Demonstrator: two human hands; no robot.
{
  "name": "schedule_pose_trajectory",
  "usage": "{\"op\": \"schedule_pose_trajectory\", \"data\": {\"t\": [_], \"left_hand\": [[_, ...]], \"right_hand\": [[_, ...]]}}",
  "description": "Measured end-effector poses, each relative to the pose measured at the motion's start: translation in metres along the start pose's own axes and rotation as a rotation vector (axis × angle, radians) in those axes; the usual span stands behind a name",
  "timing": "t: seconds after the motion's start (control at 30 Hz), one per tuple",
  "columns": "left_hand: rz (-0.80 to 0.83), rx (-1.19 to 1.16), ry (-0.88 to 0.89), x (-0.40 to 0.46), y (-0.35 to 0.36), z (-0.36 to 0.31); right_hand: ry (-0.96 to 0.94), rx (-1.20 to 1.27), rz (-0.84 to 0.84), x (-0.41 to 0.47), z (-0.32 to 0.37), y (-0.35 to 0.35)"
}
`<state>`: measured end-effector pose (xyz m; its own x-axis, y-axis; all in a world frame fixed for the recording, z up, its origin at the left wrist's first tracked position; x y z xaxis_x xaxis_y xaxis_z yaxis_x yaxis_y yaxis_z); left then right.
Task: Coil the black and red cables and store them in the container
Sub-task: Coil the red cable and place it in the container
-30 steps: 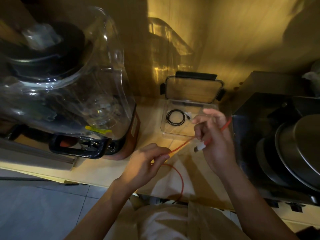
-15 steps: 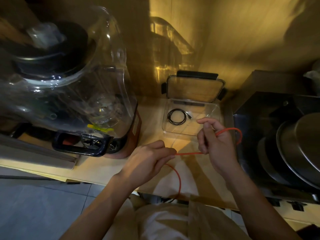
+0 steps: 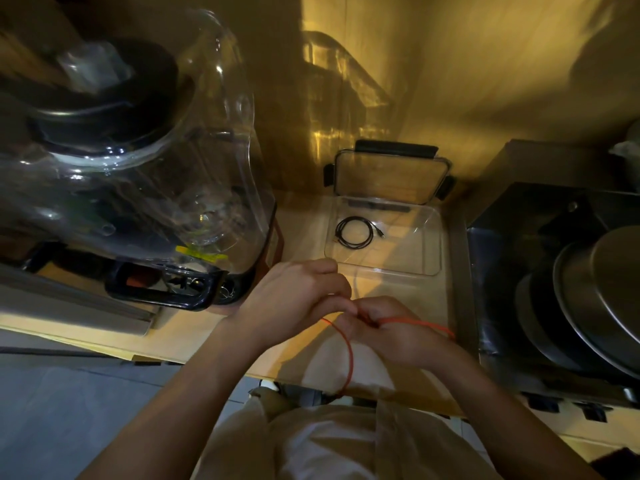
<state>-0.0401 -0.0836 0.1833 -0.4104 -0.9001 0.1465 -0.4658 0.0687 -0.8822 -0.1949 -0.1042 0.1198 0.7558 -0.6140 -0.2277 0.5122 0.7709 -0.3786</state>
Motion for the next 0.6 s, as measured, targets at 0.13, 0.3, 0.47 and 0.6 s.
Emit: {"op": "schedule_pose_trajectory", "data": {"t": [0.13,0.3,0.47,0.6], "left_hand": [[-0.047,-0.184,-0.166,-0.004,0.011,0.002],[-0.117,-0.414,-0.364,-0.014,0.030,0.001],[-0.143,-0.507,-0.486,-0.024,0.040,0.012],[-0.091,-0.572,-0.547,-0.035,0.047,0.020]], "right_hand": [[0.067,-0.061,-0.212,0.000,-0.009,-0.015],[0.075,0.023,-0.296,-0.002,-0.012,-0.018],[0.089,0.176,-0.400,-0.008,-0.008,-0.030],[0.001,0.383,-0.545,-0.017,-0.004,-0.049]]}}
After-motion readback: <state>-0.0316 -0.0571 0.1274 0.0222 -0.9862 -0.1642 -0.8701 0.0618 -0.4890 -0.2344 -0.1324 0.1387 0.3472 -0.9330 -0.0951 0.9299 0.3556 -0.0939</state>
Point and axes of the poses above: each hand's wrist, its own x-axis towards the middle knuckle, its own y-axis out of the palm, z = x × y, the point moved 4 cm from there along x, towards the middle knuckle, and after that the axes turned 1 degree about -z, right-handed, at the moved point
